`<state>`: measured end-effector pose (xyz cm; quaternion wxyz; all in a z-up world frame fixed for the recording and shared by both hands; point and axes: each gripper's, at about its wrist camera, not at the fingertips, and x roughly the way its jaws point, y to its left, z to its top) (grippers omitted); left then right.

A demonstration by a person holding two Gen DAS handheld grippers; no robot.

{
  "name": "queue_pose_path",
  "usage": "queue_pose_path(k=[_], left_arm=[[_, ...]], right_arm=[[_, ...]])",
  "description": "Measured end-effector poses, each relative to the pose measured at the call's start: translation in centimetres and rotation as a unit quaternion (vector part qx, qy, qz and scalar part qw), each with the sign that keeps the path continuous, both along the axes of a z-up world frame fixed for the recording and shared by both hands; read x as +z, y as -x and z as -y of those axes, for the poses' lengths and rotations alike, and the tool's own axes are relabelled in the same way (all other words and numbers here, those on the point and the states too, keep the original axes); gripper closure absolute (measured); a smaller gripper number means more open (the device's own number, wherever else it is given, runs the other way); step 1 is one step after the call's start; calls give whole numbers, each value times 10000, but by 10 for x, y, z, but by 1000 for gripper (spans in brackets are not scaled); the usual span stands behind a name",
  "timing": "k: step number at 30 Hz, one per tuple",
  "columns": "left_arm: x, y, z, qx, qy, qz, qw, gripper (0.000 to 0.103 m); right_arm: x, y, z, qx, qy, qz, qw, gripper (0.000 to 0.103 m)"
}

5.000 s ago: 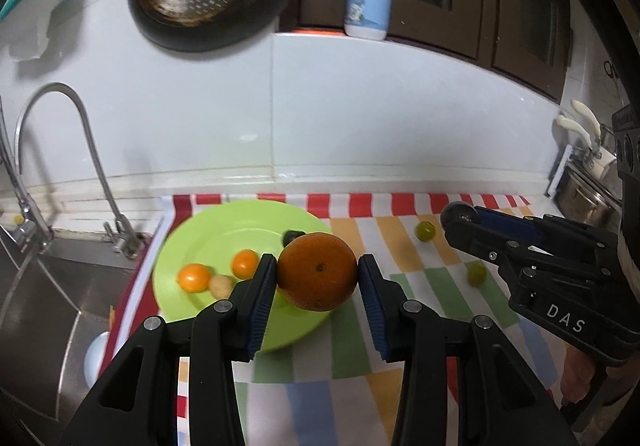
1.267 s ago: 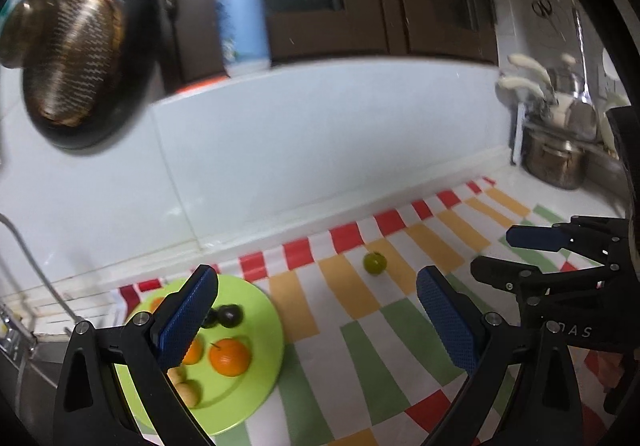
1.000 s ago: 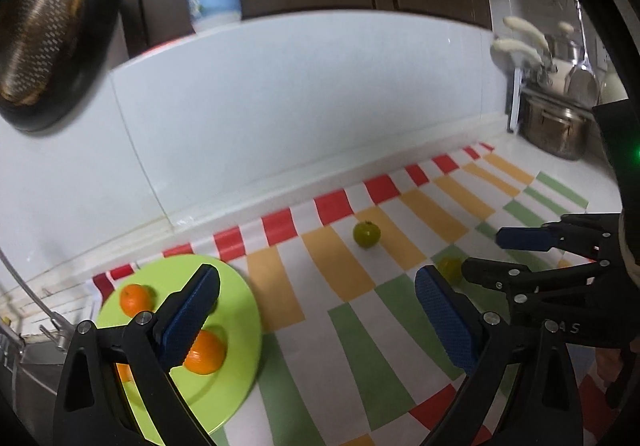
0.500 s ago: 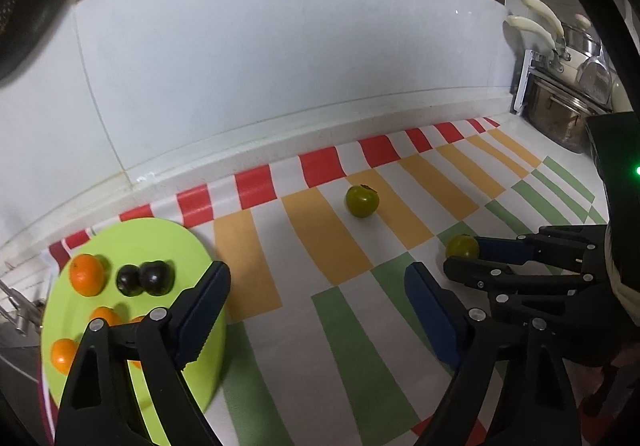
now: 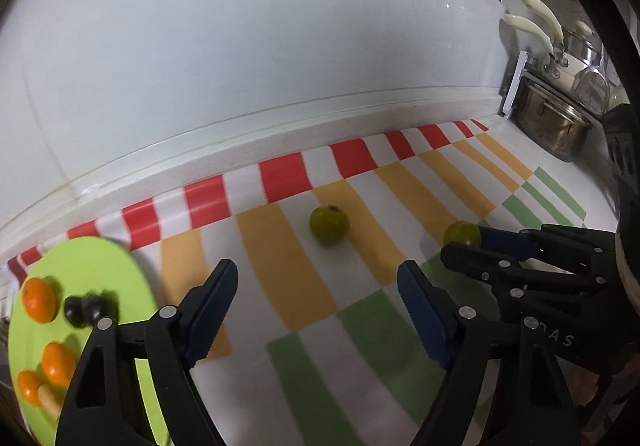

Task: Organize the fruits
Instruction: 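Grasp a yellow-green fruit with the left gripper while the right gripper grasps another, then carry the yellow-green fruit in the left gripper to the plate while the right gripper carries its fruit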

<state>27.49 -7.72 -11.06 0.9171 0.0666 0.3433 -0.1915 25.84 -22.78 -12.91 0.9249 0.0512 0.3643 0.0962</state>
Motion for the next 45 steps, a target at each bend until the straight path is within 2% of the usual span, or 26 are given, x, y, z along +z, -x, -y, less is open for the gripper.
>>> queue_pose_path(k=[12,22,31,45], left_arm=[[-16,-46,24,34,-79,-376,9993,47],[-23,-58,28,52,-143,-521,9985,74],[-8,-39,15,174,-19,-451,9988,74],[36,16,-29,582,104,-22,9982,74]], right_arm=[[6,-25,18,-255,-150,75,9995,74],[4,-31,24,-232,-244,45,9994,74],[12,-23,20,-161,-208,83,9996,74],[51,10,-20,342,-152,445,9983,74]])
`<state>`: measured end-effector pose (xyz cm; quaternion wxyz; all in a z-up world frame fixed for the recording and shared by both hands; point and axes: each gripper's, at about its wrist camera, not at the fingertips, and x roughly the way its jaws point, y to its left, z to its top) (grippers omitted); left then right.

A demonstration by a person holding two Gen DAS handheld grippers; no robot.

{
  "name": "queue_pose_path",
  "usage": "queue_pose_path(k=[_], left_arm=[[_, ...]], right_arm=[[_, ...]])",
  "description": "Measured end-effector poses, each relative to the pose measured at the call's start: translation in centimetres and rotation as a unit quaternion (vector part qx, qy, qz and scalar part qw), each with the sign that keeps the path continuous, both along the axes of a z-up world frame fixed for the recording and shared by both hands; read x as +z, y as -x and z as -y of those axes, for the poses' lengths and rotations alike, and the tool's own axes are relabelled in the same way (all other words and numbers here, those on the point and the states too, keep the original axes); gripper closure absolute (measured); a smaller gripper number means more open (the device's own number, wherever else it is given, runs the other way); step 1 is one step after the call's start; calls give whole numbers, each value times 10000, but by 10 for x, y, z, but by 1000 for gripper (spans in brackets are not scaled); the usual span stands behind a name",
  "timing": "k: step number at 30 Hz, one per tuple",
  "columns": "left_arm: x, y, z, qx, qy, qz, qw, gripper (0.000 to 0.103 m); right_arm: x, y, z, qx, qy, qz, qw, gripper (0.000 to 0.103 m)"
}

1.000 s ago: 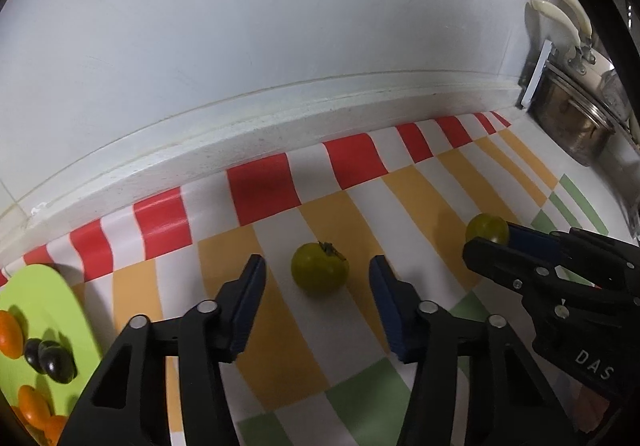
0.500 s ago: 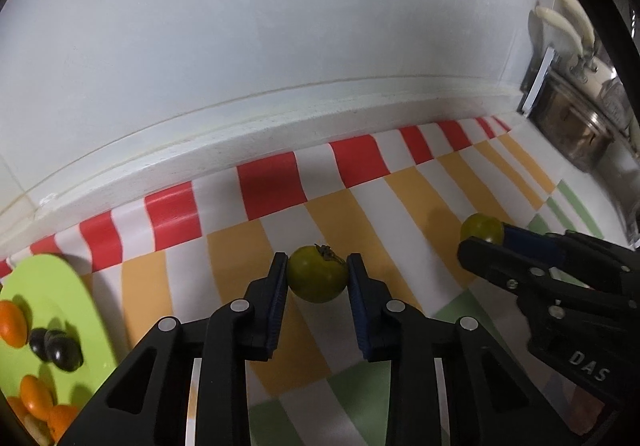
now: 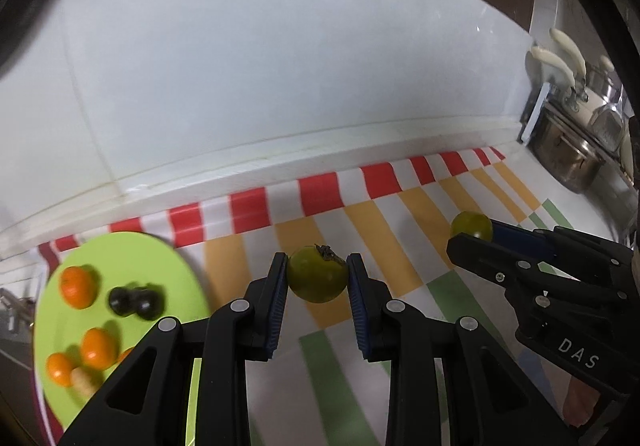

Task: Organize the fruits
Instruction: 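Carry the yellow-green fruit in the left gripper to the plate while the right gripper carries its fruit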

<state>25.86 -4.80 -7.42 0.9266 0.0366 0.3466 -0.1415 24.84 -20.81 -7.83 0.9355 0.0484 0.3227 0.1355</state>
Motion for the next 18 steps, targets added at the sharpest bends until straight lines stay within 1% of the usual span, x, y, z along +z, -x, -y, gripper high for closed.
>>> queue_pose_path(k=[4,8,12,18], left_arm=[[13,15,-17,173,61,143,9997,74],[26,30,-35,425,18,317,9986,74],[33,39,-53,669,98,328,9972,74],[46,57,-82,1000,113,518,9936,74]], right_arm=[[10,9,-15,189,2,99,9998,74],[20,17,-32,391,20,197,9990,74],[29,24,-50,565,55,308,9979,74],[41,31,-76,855,48,422,9954,74]])
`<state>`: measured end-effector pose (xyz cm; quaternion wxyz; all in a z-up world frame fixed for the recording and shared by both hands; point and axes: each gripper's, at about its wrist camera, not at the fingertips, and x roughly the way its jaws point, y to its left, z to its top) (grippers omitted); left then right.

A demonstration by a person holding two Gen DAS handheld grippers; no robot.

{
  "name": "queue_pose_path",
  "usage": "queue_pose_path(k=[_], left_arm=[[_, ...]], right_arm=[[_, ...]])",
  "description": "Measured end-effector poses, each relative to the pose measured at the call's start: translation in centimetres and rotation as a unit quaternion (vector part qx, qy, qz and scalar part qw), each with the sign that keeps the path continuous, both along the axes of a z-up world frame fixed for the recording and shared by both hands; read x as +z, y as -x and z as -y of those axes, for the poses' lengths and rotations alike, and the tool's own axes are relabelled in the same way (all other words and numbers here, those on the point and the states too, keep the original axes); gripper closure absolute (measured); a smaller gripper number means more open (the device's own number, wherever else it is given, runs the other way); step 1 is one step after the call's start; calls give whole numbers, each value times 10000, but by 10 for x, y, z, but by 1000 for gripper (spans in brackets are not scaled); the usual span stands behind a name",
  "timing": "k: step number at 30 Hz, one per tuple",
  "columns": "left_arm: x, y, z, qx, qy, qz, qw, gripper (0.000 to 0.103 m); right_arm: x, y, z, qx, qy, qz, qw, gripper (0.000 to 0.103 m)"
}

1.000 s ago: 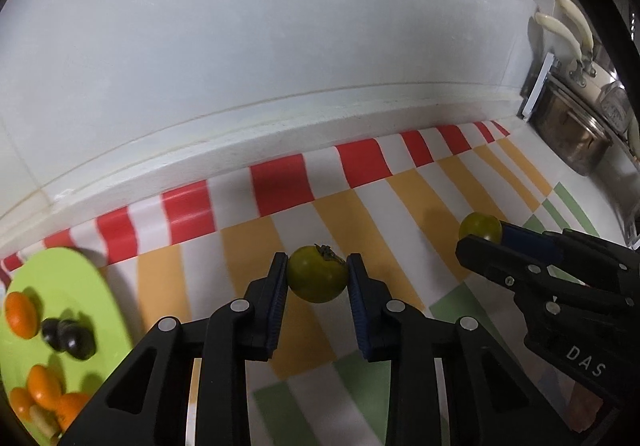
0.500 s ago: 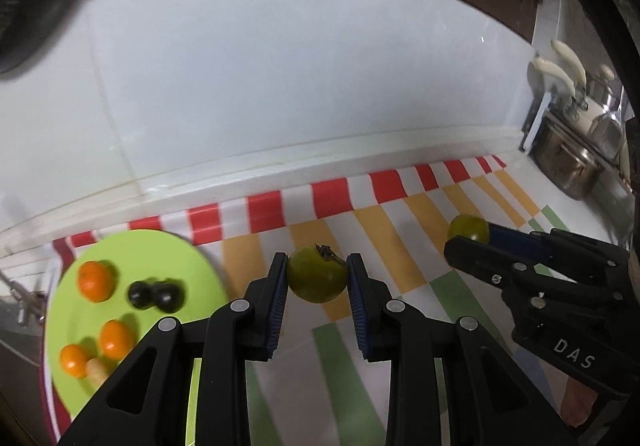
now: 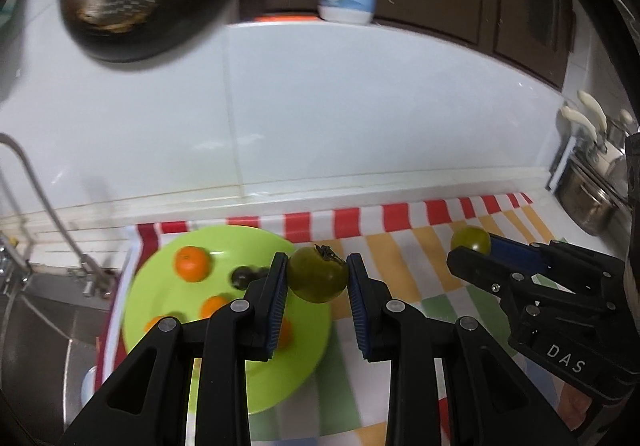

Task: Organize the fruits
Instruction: 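Carry the yellow-green fruit in the left gripper to the plate while the right gripper carries its fruit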

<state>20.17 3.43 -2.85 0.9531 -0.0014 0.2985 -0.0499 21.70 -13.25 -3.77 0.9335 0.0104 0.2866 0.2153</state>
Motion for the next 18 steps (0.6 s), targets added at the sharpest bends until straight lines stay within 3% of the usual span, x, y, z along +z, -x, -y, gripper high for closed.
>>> queue_pose_path(k=[8,18], left_arm=[[6,8,-43,454,-107,114,9988,74],[-8,1,-86,771,-164,35,9969,74]], right_arm=[[4,0,-39,457,16,10,9990,74],[-6,-18,-87,931,146,-92,9955,74]])
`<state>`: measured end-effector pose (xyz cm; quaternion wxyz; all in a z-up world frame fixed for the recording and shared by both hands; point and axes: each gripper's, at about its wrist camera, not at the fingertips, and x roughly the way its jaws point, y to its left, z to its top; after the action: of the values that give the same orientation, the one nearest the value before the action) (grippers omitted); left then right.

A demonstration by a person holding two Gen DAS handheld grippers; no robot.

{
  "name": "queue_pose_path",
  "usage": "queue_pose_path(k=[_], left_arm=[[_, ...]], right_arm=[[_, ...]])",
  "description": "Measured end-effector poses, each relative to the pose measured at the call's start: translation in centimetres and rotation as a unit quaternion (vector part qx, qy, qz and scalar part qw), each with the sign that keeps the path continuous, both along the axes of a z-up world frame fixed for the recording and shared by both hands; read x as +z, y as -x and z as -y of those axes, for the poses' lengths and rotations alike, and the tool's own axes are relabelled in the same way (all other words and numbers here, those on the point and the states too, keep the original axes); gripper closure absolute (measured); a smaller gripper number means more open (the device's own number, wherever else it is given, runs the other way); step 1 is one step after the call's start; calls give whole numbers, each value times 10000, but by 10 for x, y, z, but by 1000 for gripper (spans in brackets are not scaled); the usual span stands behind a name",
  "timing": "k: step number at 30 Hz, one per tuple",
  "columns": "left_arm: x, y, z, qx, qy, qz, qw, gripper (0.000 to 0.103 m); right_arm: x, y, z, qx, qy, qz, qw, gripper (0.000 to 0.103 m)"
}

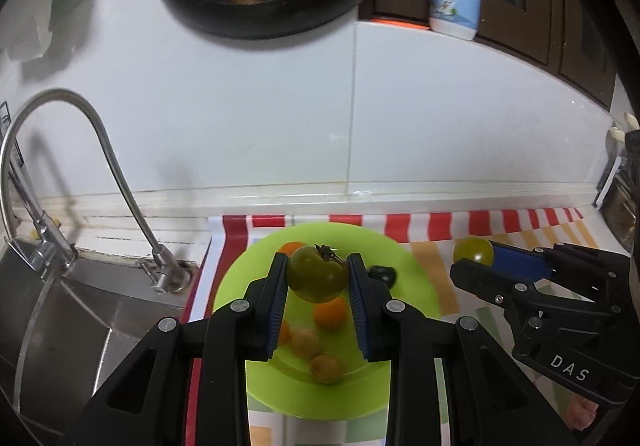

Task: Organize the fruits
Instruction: 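Carry the yellow-green fruit in the left gripper to the plate while the right gripper carries its fruit, then open the left gripper over the plate while the right gripper releases its fruit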

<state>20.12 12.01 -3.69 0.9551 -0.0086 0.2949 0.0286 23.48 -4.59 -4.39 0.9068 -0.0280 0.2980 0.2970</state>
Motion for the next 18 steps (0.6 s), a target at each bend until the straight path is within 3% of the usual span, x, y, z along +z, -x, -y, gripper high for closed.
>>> queue_pose_path(k=[17,18], left_arm=[[-47,-37,-20,-450,-241,-441,9977,73],[-47,-38,-20,-448,-245,-449,9977,68]], right_arm=[[-36,-37,-44,320,282,-315,9986,74],[-37,-38,-45,318,280,-330,9986,74]])
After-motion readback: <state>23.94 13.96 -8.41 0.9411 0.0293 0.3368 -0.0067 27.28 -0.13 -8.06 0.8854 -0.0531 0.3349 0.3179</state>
